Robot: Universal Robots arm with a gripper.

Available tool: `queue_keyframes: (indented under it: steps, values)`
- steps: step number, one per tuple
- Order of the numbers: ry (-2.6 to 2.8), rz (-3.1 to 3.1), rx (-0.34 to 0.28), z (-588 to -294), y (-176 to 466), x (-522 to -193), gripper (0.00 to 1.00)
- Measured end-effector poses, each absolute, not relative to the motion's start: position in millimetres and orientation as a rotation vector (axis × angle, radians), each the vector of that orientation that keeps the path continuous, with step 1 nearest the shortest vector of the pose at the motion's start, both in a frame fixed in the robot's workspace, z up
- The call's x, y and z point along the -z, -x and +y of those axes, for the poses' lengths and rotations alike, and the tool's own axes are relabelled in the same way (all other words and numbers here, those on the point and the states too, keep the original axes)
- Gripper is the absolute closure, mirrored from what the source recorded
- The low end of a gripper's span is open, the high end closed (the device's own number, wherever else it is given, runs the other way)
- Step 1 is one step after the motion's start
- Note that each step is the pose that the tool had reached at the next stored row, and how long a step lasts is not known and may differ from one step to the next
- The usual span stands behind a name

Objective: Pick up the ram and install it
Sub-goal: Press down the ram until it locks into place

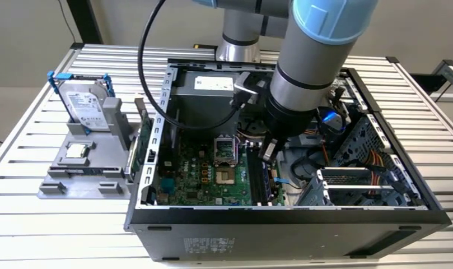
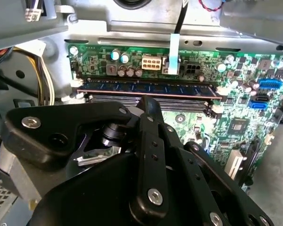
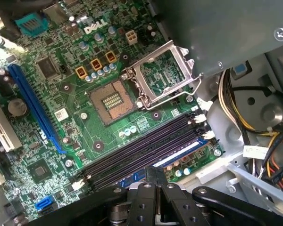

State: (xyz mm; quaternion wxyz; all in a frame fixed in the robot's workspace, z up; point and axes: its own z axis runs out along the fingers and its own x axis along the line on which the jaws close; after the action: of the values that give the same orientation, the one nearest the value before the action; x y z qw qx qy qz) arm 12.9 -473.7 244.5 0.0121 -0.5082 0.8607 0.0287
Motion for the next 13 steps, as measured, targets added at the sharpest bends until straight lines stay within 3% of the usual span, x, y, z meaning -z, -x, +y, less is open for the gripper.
queue_keyframes:
  steps: [13]
  values:
    - [1.767, 2.566, -0.103, -473.7, -15.8, -244.5, 1.00]
